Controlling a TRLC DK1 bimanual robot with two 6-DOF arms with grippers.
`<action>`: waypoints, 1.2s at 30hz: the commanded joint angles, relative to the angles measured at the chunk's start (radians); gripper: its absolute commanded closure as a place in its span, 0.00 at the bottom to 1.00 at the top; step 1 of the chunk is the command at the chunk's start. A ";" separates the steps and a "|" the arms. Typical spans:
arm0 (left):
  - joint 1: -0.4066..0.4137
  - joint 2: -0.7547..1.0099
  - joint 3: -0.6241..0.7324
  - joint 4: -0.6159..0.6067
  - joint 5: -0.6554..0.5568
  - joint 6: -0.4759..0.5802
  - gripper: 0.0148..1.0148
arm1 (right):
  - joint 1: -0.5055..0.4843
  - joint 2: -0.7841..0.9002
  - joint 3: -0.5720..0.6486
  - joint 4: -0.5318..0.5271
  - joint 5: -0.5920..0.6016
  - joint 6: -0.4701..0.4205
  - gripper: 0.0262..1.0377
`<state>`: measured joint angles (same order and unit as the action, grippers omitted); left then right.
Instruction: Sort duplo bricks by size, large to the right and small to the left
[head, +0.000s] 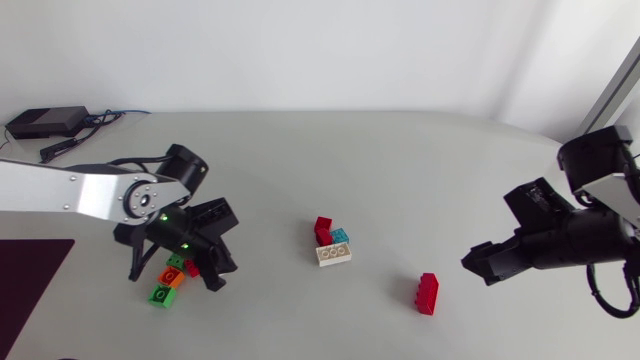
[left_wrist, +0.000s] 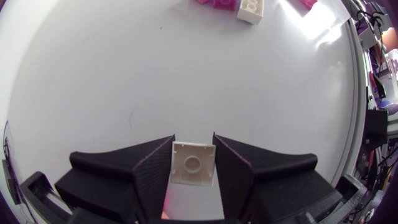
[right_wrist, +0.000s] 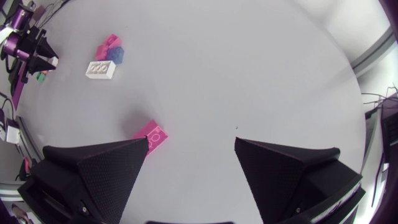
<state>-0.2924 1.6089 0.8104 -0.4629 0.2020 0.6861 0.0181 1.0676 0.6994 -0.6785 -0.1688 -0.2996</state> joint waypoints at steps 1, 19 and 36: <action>0.058 -0.050 -0.071 0.006 -0.001 0.041 0.69 | 0.079 0.057 0.040 -0.020 -0.006 0.010 0.04; 0.239 -0.348 -0.152 -0.089 0.002 0.038 0.03 | 0.511 0.565 0.308 0.142 0.006 -0.161 0.04; 0.294 -0.368 -0.205 -0.077 0.025 0.043 0.03 | 0.651 0.813 0.471 0.194 0.058 -0.168 0.04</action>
<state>-0.0063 1.2396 0.6319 -0.5438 0.2138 0.7216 0.6544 1.8427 1.1580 -0.4866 -0.1192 -0.4469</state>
